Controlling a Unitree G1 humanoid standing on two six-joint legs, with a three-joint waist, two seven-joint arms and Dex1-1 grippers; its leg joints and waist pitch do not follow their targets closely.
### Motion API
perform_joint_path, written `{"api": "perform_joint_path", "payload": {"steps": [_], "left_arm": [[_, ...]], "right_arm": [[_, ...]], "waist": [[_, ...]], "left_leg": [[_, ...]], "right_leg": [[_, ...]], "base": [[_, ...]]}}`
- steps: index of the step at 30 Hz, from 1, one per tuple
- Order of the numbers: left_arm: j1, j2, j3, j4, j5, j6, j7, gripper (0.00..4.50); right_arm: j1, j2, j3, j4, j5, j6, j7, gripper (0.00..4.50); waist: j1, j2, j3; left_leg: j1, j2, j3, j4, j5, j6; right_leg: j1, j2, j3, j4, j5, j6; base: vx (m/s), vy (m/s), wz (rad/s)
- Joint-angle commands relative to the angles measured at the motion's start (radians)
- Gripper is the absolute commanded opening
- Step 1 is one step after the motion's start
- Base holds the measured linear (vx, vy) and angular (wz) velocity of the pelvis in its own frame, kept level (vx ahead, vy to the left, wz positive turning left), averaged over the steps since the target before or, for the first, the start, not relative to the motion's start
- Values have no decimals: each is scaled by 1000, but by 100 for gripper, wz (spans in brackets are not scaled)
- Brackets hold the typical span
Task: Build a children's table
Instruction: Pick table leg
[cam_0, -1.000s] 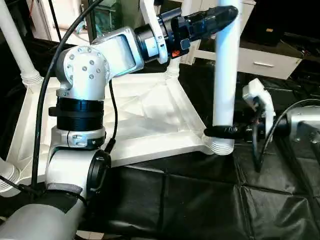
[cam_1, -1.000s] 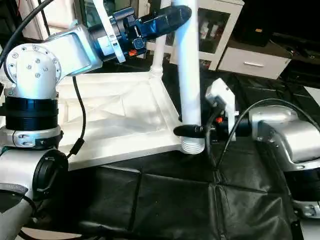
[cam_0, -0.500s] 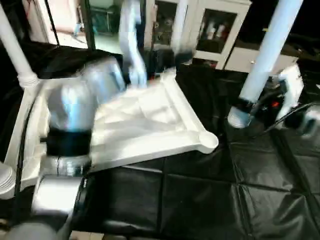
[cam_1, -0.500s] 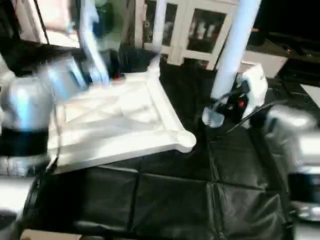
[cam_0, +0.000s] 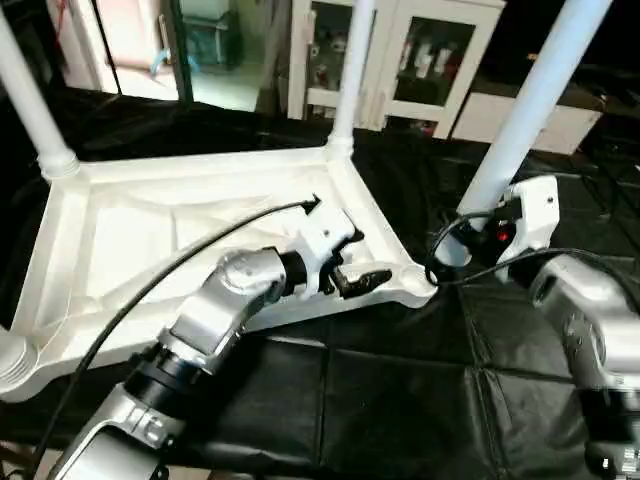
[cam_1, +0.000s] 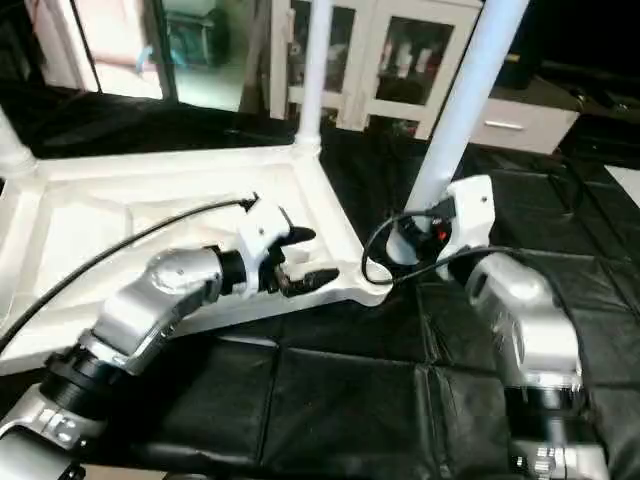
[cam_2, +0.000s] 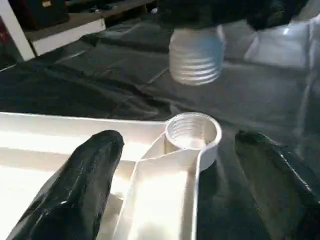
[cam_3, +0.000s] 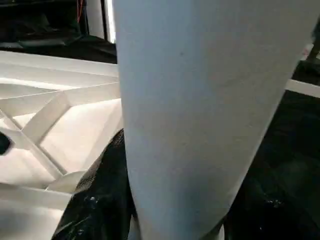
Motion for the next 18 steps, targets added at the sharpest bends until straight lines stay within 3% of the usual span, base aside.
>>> {"api": "perform_joint_path", "payload": {"steps": [1, 2, 3, 5, 6, 7, 9, 10, 13, 14, 15, 16, 17, 18], "left_arm": [[0, -12, -28, 35, 37, -43, 7, 406], [-6, -15, -42, 67, 64, -57, 19, 406], [-11, -21, -49, 100, 95, -75, 31, 406], [-13, -25, -39, 135, 125, -108, 61, 406], [-13, -26, -35, 140, 127, -114, 65, 406], [-7, -29, -13, 152, 131, -133, 93, 406], [32, -55, 89, 127, 88, -152, 180, 406], [47, -62, 118, 111, 83, -162, 216, 406], [99, -86, 203, 49, 48, -143, 301, 406], [135, -113, 263, 0, 16, -98, 349, 406], [149, -122, 276, -20, 22, -100, 374, 406], [149, -122, 276, -20, 22, -100, 374, 406], [157, -126, 282, -30, 28, -104, 388, 406], [175, -133, 282, -58, 47, -92, 409, 406]], "right_arm": [[20, -8, -18, -41, -2, -19, -23, 187], [48, 1, -21, -73, -5, -21, -39, 187], [73, 15, -26, -108, -6, -21, -56, 187], [104, 39, -38, -162, 6, -10, -83, 187], [109, 43, -40, -171, 8, -9, -88, 187], [130, 58, -45, -209, 6, -16, -109, 187], [171, 82, -39, -287, -21, -4, -166, 187], [184, 85, -32, -309, -30, -3, -175, 187], [219, 92, -6, -368, -57, 4, -203, 187], [238, 117, -5, -395, -61, 14, -237, 187], [248, 129, 0, -408, -67, 15, -251, 187], [248, 129, 0, -408, -67, 15, -251, 187], [253, 135, 4, -415, -71, 15, -259, 187], [265, 152, 15, -418, -75, 16, -276, 187]], "waist": [[-5, 13, -76], [-9, 19, -71], [-9, 15, -74], [-13, 33, -76], [-16, 29, -74], [-14, 51, -73], [-23, 46, -73], [-28, 53, -69], [-37, 62, -67], [-45, 58, -66], [-51, 59, -63], [-59, 68, -63], [-67, 77, -63], [-80, 100, -65]], "left_leg": [[41, 54, -41, -92, -370, -75], [43, 53, -39, -93, -393, -78], [46, 53, -40, -92, -400, -78], [39, 50, -48, -94, -413, -75], [39, 51, -45, -94, -419, -70], [41, 49, -51, -94, -425, -72], [40, 48, -50, -95, -442, -66], [38, 46, -46, -91, -444, -58], [37, 45, -47, -88, -429, -36], [41, 46, -53, -87, -437, -45], [43, 51, -58, -91, -459, -56], [51, 59, -67, -95, -494, -68], [65, 74, -82, -104, -541, -76], [63, 204, -155, -193, -636, -69]], "right_leg": [[23, -74, 36, -94, -450, -96], [16, -69, 35, -107, -469, -83], [17, -70, 34, -104, -471, -82], [24, -72, 32, -103, -481, -77], [20, -71, 32, -108, -490, -75], [20, -72, 31, -106, -492, -78], [24, -68, 27, -108, -490, -86], [20, -66, 28, -111, -499, -93], [19, -67, 24, -118, -560, -82], [13, -58, 14, -119, -585, -69], [9, -44, 5, -125, -582, -57], [5, -27, -7, -128, -564, -46], [3, -11, -19, -133, -532, -35], [29, -2, -36, -21, -276, -35]], "base": [[0, 0, 0], [0, 0, 0], [0, 0, 0], [0, 0, 0], [0, 0, 0], [0, 0, 0], [0, 0, 0], [0, 0, 0], [0, 0, 0], [0, 0, 0], [0, 0, 0], [0, 0, 0], [0, 0, 0], [0, 0, 0]]}}
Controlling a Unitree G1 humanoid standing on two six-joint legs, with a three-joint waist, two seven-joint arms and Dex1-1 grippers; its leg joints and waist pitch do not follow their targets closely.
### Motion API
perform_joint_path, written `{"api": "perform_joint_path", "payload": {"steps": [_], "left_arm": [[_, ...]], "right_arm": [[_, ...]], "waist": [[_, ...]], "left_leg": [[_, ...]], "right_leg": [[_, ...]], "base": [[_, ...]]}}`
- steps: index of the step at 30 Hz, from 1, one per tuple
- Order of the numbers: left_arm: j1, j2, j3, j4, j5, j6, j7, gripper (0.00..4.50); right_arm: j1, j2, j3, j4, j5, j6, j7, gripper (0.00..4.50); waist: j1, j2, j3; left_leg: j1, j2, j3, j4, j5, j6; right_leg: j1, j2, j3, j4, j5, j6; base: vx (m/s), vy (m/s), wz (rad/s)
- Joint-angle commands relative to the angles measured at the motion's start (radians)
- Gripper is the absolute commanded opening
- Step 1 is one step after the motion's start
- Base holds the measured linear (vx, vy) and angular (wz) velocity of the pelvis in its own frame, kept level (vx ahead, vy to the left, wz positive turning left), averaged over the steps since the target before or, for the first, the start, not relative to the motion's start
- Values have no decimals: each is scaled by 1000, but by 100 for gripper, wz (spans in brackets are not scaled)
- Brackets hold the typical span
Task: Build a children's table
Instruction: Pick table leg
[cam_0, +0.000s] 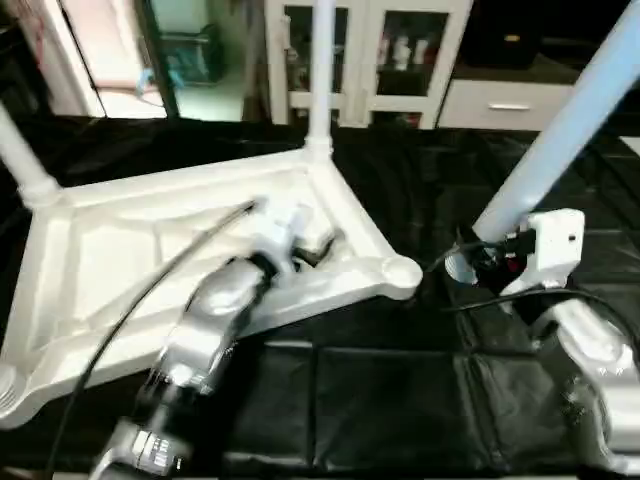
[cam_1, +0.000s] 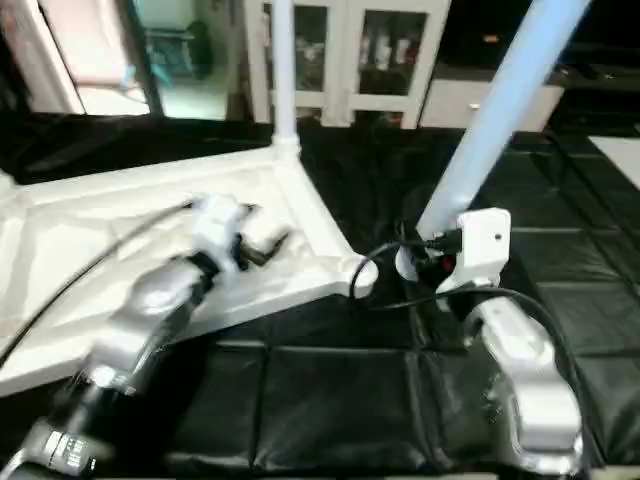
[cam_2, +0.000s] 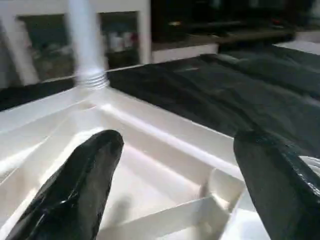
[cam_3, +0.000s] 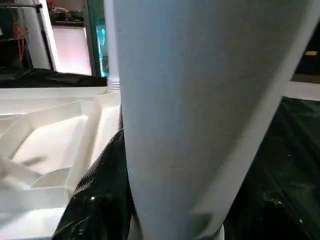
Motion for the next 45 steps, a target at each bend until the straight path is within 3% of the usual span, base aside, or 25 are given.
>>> {"api": "perform_joint_path", "payload": {"steps": [1, 3, 5, 6, 7, 8, 9, 10, 11, 12, 15, 17, 20, 24, 29, 31, 33, 34, 36, 37, 38, 40, 41, 43, 45], "left_arm": [[4, -8, 4, -43, 14, 19, 26, 406], [49, -26, 9, -111, 22, 64, 62, 406], [58, -27, 10, -125, 25, 80, 74, 406], [73, -19, 7, -144, 30, 98, 74, 406], [83, -12, 3, -156, 34, 108, 72, 406], [110, 4, -3, -189, 50, 116, 69, 406], [115, 7, -4, -194, 53, 117, 68, 406], [132, 17, -9, -213, 60, 120, 65, 406], [149, 24, -9, -228, 65, 123, 69, 406], [159, 26, -7, -238, 68, 128, 72, 406], [194, 25, 4, -283, 65, 154, 80, 406], [206, 23, 11, -292, 62, 152, 79, 406], [213, 24, 8, -300, 59, 143, 69, 406], [214, 9, 11, -323, 33, 131, 59, 406], [224, 15, -24, -336, 58, 141, 33, 406], [225, 14, -26, -337, 62, 141, 32, 406], [225, 14, -26, -336, 62, 146, 34, 406], [227, 10, -21, -337, 51, 145, 32, 406], [228, 20, -30, -338, 57, 162, 27, 406], [228, 25, -35, -336, 55, 156, 14, 406], [228, 33, -40, -335, 56, 151, 0, 406], [228, 38, -44, -334, 54, 147, -15, 406], [228, 37, -42, -333, 50, 143, -24, 406], [228, 36, -41, -333, 43, 155, -30, 406], [228, 35, -39, -330, 26, 171, -48, 406]], "right_arm": [[5, 6, 4, -29, -15, 10, -22, 187], [5, 20, 34, -11, -36, 16, -46, 187], [3, 20, 42, -10, -42, 15, -44, 187], [-1, 15, 53, -9, -46, 24, -37, 187], [-4, 12, 59, -9, -47, 32, -32, 187], [-5, 7, 66, -10, -48, 44, -26, 187], [-5, 6, 67, -9, -48, 46, -25, 187], [-2, 2, 68, -9, -46, 46, -21, 187], [1, -1, 69, -9, -43, 46, -15, 187], [4, -2, 70, -10, -42, 46, -12, 187], [23, -15, 71, -12, -48, 36, -4, 187], [32, -21, 71, -13, -46, 31, -2, 187], [34, -17, 67, -13, -40, 30, -4, 187], [25, -7, 72, -12, -38, 34, -6, 187], [22, -9, 79, -10, -31, 33, 2, 187], [22, -9, 82, -9, -31, 33, 3, 187], [22, -9, 82, -9, -32, 33, 4, 187], [22, -11, 83, -9, -34, 34, 4, 187], [21, -12, 81, -8, -34, 34, 5, 187], [19, -14, 78, -6, -33, 33, 6, 187], [17, -16, 76, -3, -33, 32, 7, 187], [14, -21, 71, 2, -31, 28, 11, 187], [10, -24, 67, 6, -32, 26, 12, 187], [8, -25, 64, 7, -31, 25, 13, 187], [4, -30, 56, 11, -28, 24, 16, 187]], "waist": [[-13, 30, -61], [-3, 6, -54], [1, -9, -66], [40, -89, -77], [69, -81, -80], [74, -98, -76], [74, -98, -76], [71, -73, -82], [69, -60, -85], [61, -55, -76], [59, -47, -69], [57, -45, -65], [50, -36, -58], [36, -37, -56], [-5, -37, -38], [-15, -38, -36], [-16, -42, -48], [-6, -46, -59], [3, -51, -77], [3, -52, -79], [2, -52, -88], [10, -58, -106], [18, -65, -111], [23, -65, -105], [31, -59, -86]], "left_leg": [[61, 214, -133, -212, -632, -58], [53, 218, -101, -235, -652, -3], [64, 179, -87, -204, -618, 35], [5, -55, 28, 76, -324, 53], [-5, -49, 13, 94, -205, 63], [-56, -42, -19, 68, -89, 29], [-56, -42, -19, 68, -89, 29], [-24, -16, -46, -1, -119, 31], [-16, -9, -49, -18, -100, 41], [-3, -2, -49, -33, -132, 58], [20, 19, -44, -46, -192, 39], [49, 43, -46, -64, -272, 21], [54, 62, -56, -84, -350, -4], [78, 58, -64, -103, -550, -68], [132, 53, -64, -110, -750, -66], [131, 54, -64, -118, -763, -68], [110, 46, -56, -115, -671, -52], [82, 37, -38, -108, -480, -6], [54, 38, -34, -94, -223, 41], [53, 41, -36, -89, -146, 53], [57, 48, -43, -76, 11, 76], [62, 38, -44, -42, 308, 129], [51, 22, -37, -27, 393, 155], [38, 23, -36, -33, 318, 165], [36, 36, -32, -49, 101, 156]], "right_leg": [[4, -20, -7, 69, -195, -43], [-9, -26, 5, 138, -157, -65], [6, -51, 46, 110, -177, -60], [16, -116, 87, -85, -497, -86], [22, -148, 121, -96, -632, -30], [47, -134, 127, -63, -769, 192], [47, -134, 127, -63, -769, 192], [43, -121, 111, -46, -559, 188], [47, -111, 96, -46, -450, 143], [25, -70, 70, -50, -414, 126], [25, -75, 51, -74, -467, 55], [20, -84, 42, -88, -502, -6], [26, -94, 40, -86, -473, -54], [44, -106, 39, -88, -533, -62], [59, -89, 1, -118, -663, -41], [66, -91, 0, -115, -632, -48], [87, -109, 19, -110, -589, -72], [105, -123, 40, -107, -512, -105], [117, -126, 51, -73, -288, -139], [107, -123, 52, -56, -186, -153], [95, -119, 54, -22, 38, -185], [76, -107, 64, 26, 419, -216], [69, -98, 75, 45, 588, -238], [71, -100, 78, 41, 550, -248], [64, -109, 78, 15, 294, -269]], "base": [[-16, -75, 0], [-14, -102, 2], [-1, -201, 2], [-23, -215, -7], [-39, -196, -11], [-39, -196, -11], [-29, -169, -8], [-35, -126, -1], [-35, -126, -1], [-44, -109, 4], [-24, -48, 4], [0, 0, 0], [-4, 44, 5], [12, 82, -3], [16, 40, -2], [62, 38, -6], [73, 26, -8], [83, 7, -2], [80, 2, -1], [84, -15, 2], [84, -15, 2], [99, -28, 5], [87, -27, 7], [0, 0, 0], [0, 0, 0]]}}
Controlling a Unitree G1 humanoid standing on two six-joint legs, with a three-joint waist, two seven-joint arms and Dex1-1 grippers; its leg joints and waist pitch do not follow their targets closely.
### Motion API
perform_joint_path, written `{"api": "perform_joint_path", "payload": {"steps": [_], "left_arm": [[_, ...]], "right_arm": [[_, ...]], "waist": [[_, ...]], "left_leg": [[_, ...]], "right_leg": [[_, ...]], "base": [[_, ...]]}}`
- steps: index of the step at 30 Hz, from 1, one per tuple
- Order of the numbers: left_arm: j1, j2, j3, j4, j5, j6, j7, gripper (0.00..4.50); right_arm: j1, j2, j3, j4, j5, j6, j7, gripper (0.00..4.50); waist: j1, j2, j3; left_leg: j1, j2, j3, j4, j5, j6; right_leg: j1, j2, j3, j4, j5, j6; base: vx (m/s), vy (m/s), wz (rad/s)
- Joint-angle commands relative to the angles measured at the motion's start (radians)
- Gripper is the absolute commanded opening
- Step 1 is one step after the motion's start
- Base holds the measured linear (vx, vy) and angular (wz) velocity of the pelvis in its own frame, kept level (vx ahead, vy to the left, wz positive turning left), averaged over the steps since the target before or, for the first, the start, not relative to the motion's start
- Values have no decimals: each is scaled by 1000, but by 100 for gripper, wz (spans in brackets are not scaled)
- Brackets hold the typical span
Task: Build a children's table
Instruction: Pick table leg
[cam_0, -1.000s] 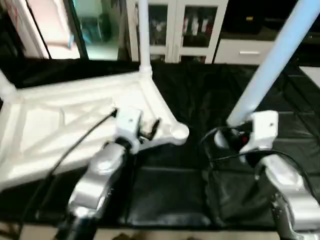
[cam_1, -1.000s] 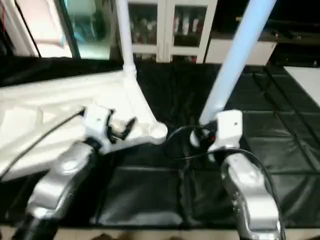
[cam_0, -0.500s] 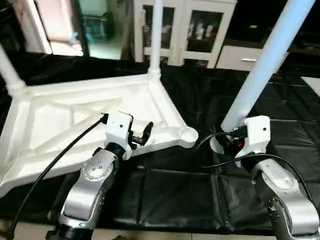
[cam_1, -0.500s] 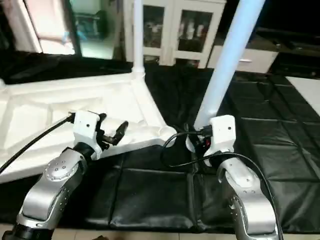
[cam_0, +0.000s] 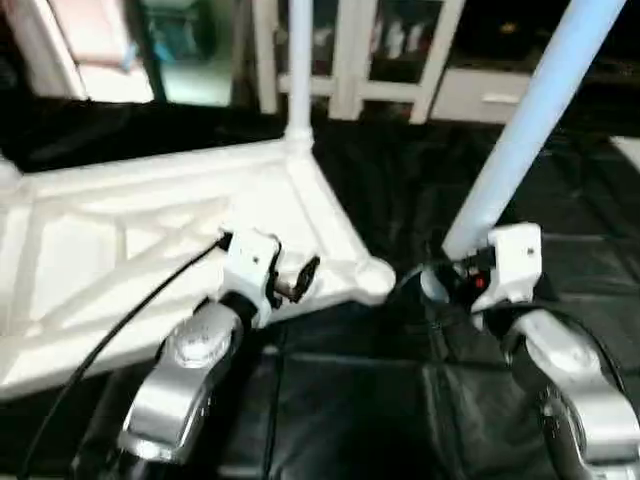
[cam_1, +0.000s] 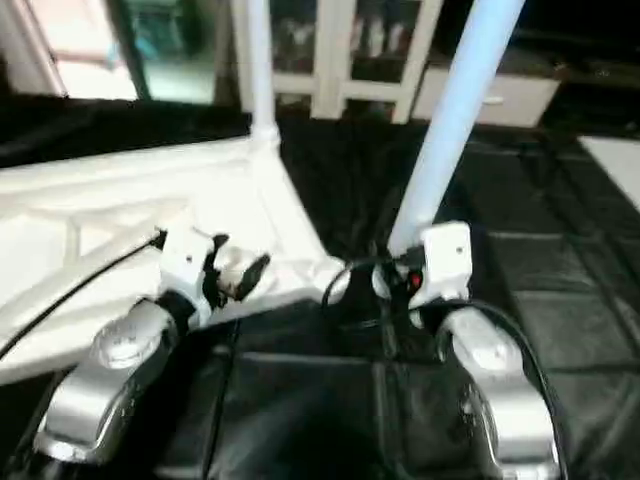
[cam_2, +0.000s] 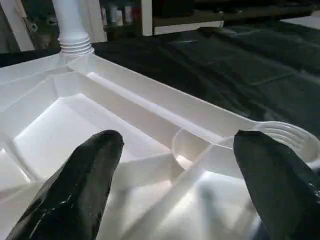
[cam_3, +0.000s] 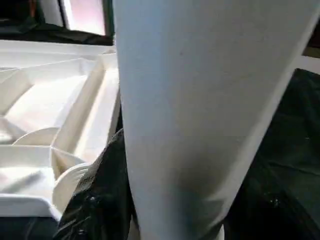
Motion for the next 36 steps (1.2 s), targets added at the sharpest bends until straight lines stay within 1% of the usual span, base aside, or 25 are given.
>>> {"api": "perform_joint_path", "payload": {"steps": [1, 2, 4, 5, 6, 7, 8, 10, 11, 14, 15, 16, 17, 18, 19, 20, 22, 23, 25, 26, 27, 29, 32, 33, 36], "left_arm": [[4, 2, -12, -3, -22, 23, -38, 406], [0, 13, -22, 5, -23, 20, -60, 406], [-5, 21, -31, 13, -30, 18, -87, 406], [-10, 28, -37, 17, -56, 23, -129, 435], [-16, 31, -38, 19, -87, 48, -164, 441], [-32, 41, -45, 32, -104, 63, -206, 441], [-49, 54, -56, 46, -105, 69, -238, 444], [-92, 71, -68, 108, -87, 53, -278, 448], [-134, 84, -74, 170, -68, 30, -310, 448], [-231, 112, -92, 307, -35, -20, -398, 448], [-274, 118, -100, 370, -12, -47, -412, 448], [-274, 118, -100, 370, -12, -47, -412, 448], [-274, 118, -100, 370, -12, -47, -412, 448], [-320, 119, -104, 437, 5, -75, -428, 448], [-364, 123, -114, 502, 22, -97, -445, 448], [-398, 127, -124, 552, 34, -113, -462, 448], [-443, 136, -150, 629, 38, -127, -524, 448], [-459, 136, -160, 658, 32, -131, -566, 448], [-476, 129, -169, 692, 29, -137, -615, 448], [-492, 117, -174, 725, 38, -153, -637, 420], [-494, 115, -174, 730, 40, -156, -636, 420], [-501, 104, -177, 749, 52, -165, -624, 412], [-504, 101, -183, 756, 46, -161, -649, 374], [-507, 101, -186, 763, 48, -166, -657, 363], [-521, 102, -190, 795, 67, -187, -669, 341]], "right_arm": [[-11, -14, -34, -1, 4, -15, 4, 187], [-14, -19, -37, 2, 4, -18, 7, 187], [-15, -23, -38, 5, 5, -20, 11, 187], [-17, -31, -39, 9, 5, -22, 19, 187], [-20, -38, -42, 12, 8, -22, 27, 187], [-25, -44, -50, 15, 24, -16, 42, 187], [-30, -49, -60, 18, 40, -10, 54, 187], [-39, -64, -75, 25, 69, 2, 85, 187], [-47, -78, -93, 30, 100, 13, 116, 187], [-63, -117, -119, 47, 133, 20, 175, 187], [-65, -136, -123, 53, 139, 19, 197, 187], [-65, -136, -123, 53, 139, 19, 197, 187], [-65, -136, -123, 53, 139, 19, 197, 187], [-67, -155, -123, 55, 138, 16, 217, 187], [-69, -169, -123, 57, 142, 19, 233, 187], [-70, -180, -122, 58, 145, 22, 246, 187], [-67, -198, -118, 59, 149, 24, 269, 187], [-62, -206, -117, 58, 152, 24, 279, 187], [-55, -214, -119, 58, 154, 22, 285, 187], [-48, -219, -121, 57, 151, 18, 283, 187], [-47, -219, -121, 57, 150, 17, 282, 187], [-43, -213, -124, 52, 149, 18, 278, 187], [-39, -211, -122, 49, 149, 19, 276, 187], [-39, -211, -120, 50, 148, 18, 277, 187], [-39, -213, -116, 54, 144, 17, 281, 187]], "waist": [[3, 4, -54], [3, 6, -45], [-1, 2, -37], [-3, 1, -27], [-3, 1, -27], [-6, -5, -22], [-5, -1, -24], [-9, -2, -24], [-8, 0, -27], [-8, 4, -33], [-7, 12, -35], [-9, 10, -33], [-10, 8, -40], [-8, 13, -41], [-8, 30, -40], [-10, 17, -44], [-8, 18, -46], [-5, 26, -48], [-4, 20, -50], [1, 24, -53], [1, 24, -53], [7, 20, -63], [11, 17, -68], [12, 18, -67], [11, 19, -55]], "left_leg": [[18, 104, -38, -72, -11, 92], [25, 106, -37, -81, -108, 50], [28, 104, -38, -88, -189, 12], [38, 97, -42, -92, -293, -33], [38, 97, -42, -92, -293, -33], [41, 94, -44, -93, -333, -49], [46, 91, -47, -93, -350, -57], [38, 89, -51, -98, -340, -54], [45, 86, -49, -98, -337, -49], [33, 94, -55, -106, -303, -48], [34, 97, -56, -106, -298, -51], [34, 97, -54, -109, -302, -50], [29, 100, -57, -109, -282, -51], [28, 102, -55, -110, -258, -46], [32, 97, -52, -110, -273, -47], [39, 98, -49, -108, -315, -55], [36, 97, -47, -106, -310, -54], [33, 98, -48, -106, -284, -46], [32, 100, -41, -103, -250, -34], [28, 100, -37, -97, -202, -18], [28, 100, -37, -97, -202, -18], [21, 100, -34, -90, -111, 19], [14, 100, -31, -83, -20, 76], [13, 100, -30, -82, -22, 82], [18, 103, -30, -88, -113, 62]], "right_leg": [[57, -113, 69, -67, 84, -236], [51, -110, 70, -82, -74, -216], [48, -110, 72, -96, -211, -185], [36, -112, 74, -116, -402, -130], [36, -112, 74, -116, -402, -130], [30, -114, 73, -128, -495, -95], [26, -115, 73, -134, -542, -67], [28, -112, 71, -139, -541, -40], [24, -109, 70, -142, -527, -30], [38, -115, 66, -134, -439, -48], [39, -119, 67, -129, -402, -68], [38, -116, 66, -133, -399, -72], [47, -120, 65, -123, -346, -93], [45, -120, 66, -119, -292, -116], [41, -115, 67, -123, -292, -116], [38, -115, 67, -122, -289, -121], [40, -122, 71, -120, -271, -139], [42, -124, 71, -117, -245, -150], [41, -124, 73, -114, -205, -171], [45, -128, 74, -108, -154, -196], [45, -128, 74, -108, -154, -196], [53, -128, 73, -96, -42, -224], [52, -123, 67, -80, 90, -258], [51, -125, 67, -81, 87, -262], [47, -125, 66, -101, -89, -245]], "base": [[-70, -14, 1], [-70, -14, 1], [-92, 0, 2], [-94, 4, 1], [-90, 6, 0], [-79, 6, 1], [-79, 6, 1], [-70, 11, 0], [-101, 26, -1], [-39, 17, -2], [0, 0, 0], [0, 0, 0], [0, 0, 0], [0, 0, 0], [0, 0, 0], [0, 0, 0], [0, 0, 0], [0, 0, 0], [0, 0, 0], [0, 0, 0], [0, 0, 0], [0, 0, 0], [0, 0, 0], [0, 0, 0], [0, 0, 0]]}}
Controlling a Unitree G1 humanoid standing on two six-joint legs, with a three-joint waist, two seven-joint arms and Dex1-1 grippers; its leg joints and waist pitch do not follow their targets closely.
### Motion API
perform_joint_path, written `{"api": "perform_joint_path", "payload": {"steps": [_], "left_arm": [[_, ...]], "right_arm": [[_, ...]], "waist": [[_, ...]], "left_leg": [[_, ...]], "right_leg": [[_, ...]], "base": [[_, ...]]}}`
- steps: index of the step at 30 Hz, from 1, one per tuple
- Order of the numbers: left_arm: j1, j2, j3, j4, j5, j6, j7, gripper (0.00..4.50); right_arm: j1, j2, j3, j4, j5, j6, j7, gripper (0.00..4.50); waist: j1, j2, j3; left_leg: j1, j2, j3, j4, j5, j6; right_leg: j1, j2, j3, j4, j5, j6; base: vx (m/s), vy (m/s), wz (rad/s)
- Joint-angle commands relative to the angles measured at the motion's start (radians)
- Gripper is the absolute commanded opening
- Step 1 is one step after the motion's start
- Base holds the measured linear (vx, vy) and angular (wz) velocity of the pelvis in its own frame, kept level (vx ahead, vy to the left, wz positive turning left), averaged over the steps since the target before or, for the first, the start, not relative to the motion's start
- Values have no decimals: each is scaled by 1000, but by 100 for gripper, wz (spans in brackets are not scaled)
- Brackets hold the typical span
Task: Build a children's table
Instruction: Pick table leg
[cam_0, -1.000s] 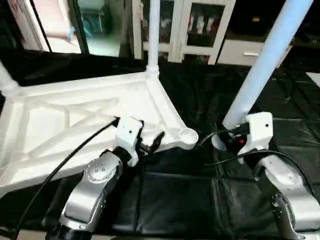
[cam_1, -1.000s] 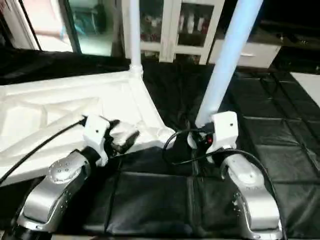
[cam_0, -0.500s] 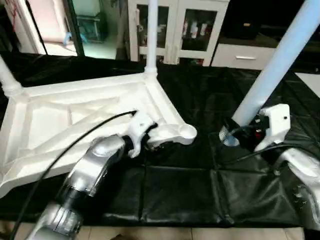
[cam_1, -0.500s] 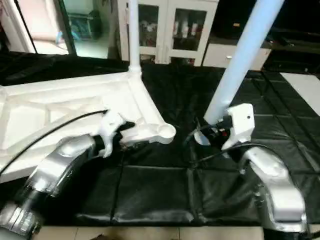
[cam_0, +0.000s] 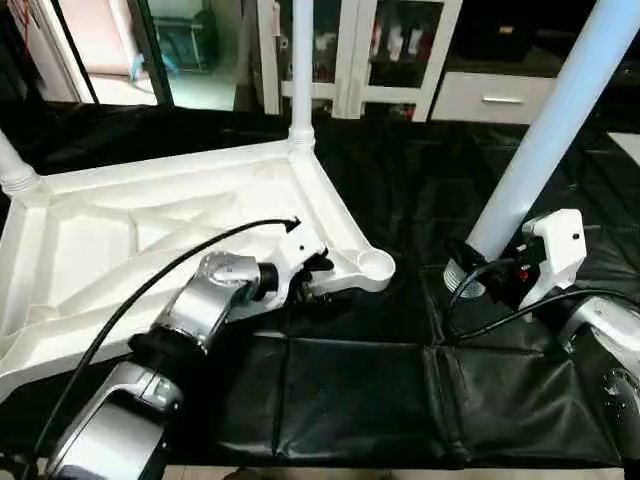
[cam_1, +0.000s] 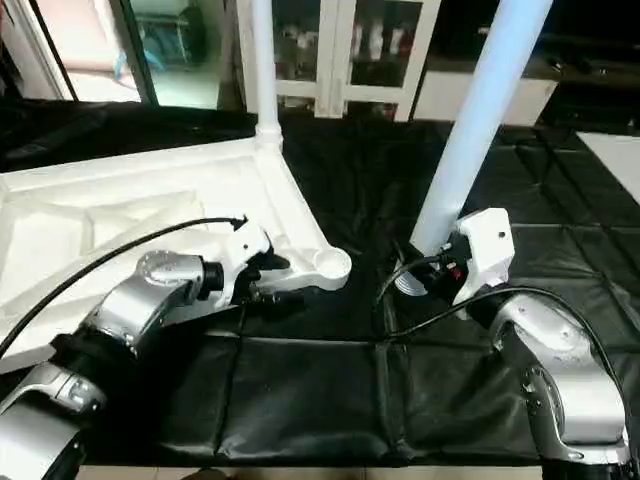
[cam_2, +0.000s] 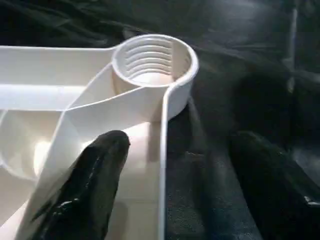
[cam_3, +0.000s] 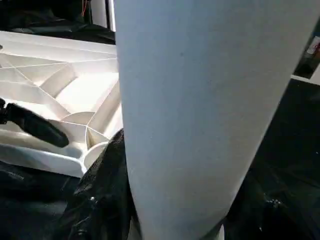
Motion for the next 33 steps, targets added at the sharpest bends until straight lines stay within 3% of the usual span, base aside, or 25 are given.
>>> {"api": "perform_joint_path", "payload": {"steps": [1, 2, 5, 9, 17, 28, 33], "left_arm": [[-19, 2, -8, 32, 28, -18, -10, 341], [-23, 3, -5, 38, 33, -19, -9, 324], [-27, 17, -5, 30, 48, -3, -5, 308], [-33, 40, -3, 19, 61, 21, -4, 280], [-20, 59, -5, 3, 78, 49, -26, 205], [28, 72, -52, -94, 100, 116, -66, 138], [51, 76, -58, -130, 104, 117, -74, 85]], "right_arm": [[-1, -7, -3, 2, 5, 4, 5, 187], [-3, -8, -2, 3, 5, 4, 6, 187], [-9, -10, 2, 7, 3, 3, 9, 187], [-16, -11, 6, 14, 3, 3, 12, 187], [-21, -11, 12, 20, 1, 1, 19, 187], [-41, -5, 15, 33, 1, -4, 16, 187], [-57, 0, 15, 42, 4, -5, 15, 187]], "waist": [[5, -2, -63], [4, -4, -61], [3, -3, -61], [3, -10, -60], [1, -9, -58], [1, -8, -55], [2, -8, -57]], "left_leg": [[17, 100, -45, -78, -150, 48], [20, 103, -46, -81, -173, 30], [20, 104, -47, -84, -179, 19], [17, 102, -45, -84, -166, 22], [18, 102, -46, -85, -176, 22], [17, 104, -45, -87, -168, 21], [17, 104, -43, -87, -146, 28]], "right_leg": [[45, -118, 65, -77, -156, -238], [43, -118, 66, -81, -205, -222], [41, -118, 67, -80, -209, -214], [41, -120, 69, -79, -197, -213], [38, -121, 69, -85, -249, -198], [36, -121, 70, -84, -230, -207], [37, -120, 70, -80, -201, -211]], "base": [[0, 0, 0], [0, 0, 0], [0, 0, 0], [0, 0, 0], [0, 0, 0], [0, 0, 0], [0, 0, 0]]}}
